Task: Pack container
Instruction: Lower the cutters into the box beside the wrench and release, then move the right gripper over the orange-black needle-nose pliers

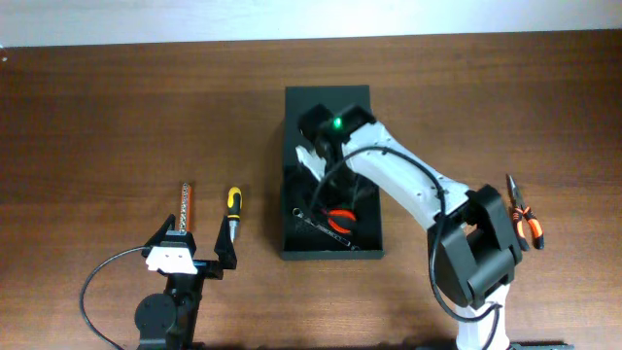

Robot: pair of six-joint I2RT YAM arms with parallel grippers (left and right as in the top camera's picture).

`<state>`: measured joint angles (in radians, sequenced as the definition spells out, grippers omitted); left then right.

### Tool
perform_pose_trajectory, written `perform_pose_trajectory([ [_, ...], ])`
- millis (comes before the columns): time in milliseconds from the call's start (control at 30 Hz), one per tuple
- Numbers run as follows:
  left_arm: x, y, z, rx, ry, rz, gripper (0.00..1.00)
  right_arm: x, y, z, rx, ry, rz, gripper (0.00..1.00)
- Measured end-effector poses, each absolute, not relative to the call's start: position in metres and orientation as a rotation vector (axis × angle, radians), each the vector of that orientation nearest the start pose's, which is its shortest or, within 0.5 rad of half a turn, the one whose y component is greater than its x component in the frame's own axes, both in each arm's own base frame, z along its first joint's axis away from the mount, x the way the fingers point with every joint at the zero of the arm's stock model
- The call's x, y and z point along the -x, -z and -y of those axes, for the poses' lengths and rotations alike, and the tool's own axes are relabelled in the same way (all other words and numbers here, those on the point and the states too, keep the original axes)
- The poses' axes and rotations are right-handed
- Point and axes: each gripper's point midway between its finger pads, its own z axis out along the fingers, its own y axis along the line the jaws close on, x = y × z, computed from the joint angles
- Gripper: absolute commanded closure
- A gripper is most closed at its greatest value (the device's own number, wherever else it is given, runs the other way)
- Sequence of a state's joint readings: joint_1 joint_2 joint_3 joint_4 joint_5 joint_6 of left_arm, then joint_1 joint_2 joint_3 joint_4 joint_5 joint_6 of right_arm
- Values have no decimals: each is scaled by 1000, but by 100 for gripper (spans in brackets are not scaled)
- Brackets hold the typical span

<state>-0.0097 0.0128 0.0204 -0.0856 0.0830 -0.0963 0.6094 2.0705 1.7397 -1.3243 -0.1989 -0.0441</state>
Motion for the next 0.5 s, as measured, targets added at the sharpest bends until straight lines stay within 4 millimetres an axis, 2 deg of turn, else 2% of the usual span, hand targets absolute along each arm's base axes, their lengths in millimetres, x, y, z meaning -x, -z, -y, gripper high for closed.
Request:
perform_pose_trajectory([
  [100, -245, -160, 17, 8, 149, -1649, 1, -306, -123, -252, 1018, -277, -3030, 1],
  [200, -245, -160, 17, 8, 149, -1650, 1, -319, -172, -248, 993, -214, -2948, 1],
  [300, -245, -160, 17, 8, 149, -1650, 1, -329, -218, -232, 917, -108, -2881, 1],
  [367, -245, -160, 17, 8, 149, -1649, 1, -338, -239, -224, 854, -82, -2826, 1],
  [500, -245, -160, 17, 8, 149, -1650, 1, -347, -270, -191, 701, -40, -2772, 1],
])
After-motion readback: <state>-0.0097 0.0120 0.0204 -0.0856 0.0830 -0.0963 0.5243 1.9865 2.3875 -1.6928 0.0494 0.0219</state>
